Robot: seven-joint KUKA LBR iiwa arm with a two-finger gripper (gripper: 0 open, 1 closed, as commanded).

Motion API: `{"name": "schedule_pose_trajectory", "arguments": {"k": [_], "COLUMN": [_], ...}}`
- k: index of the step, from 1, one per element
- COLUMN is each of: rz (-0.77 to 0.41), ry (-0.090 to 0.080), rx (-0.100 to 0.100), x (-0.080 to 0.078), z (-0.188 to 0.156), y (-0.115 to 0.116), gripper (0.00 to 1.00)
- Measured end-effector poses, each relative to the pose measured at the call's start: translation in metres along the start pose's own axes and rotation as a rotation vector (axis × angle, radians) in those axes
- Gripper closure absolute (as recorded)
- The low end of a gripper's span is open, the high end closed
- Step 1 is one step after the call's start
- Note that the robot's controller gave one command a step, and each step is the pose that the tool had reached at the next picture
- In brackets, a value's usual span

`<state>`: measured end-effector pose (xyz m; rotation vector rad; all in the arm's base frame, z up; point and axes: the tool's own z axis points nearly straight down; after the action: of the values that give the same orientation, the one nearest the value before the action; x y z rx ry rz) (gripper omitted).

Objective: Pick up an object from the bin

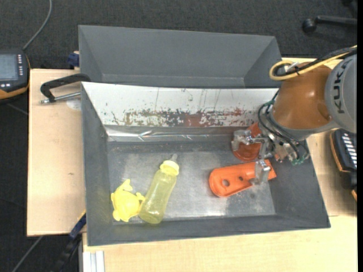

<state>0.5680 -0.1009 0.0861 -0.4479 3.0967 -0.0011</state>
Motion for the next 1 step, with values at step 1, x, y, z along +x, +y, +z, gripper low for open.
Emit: {"name": "schedule_pose_trajectory", "arguments": {"k": [1], "rz": [0.01], "ry": [-0.01], "rx": [0.005], "x": [0.0015], "z": [0.0147], "y": [0.0302], "gripper": [1.0]}}
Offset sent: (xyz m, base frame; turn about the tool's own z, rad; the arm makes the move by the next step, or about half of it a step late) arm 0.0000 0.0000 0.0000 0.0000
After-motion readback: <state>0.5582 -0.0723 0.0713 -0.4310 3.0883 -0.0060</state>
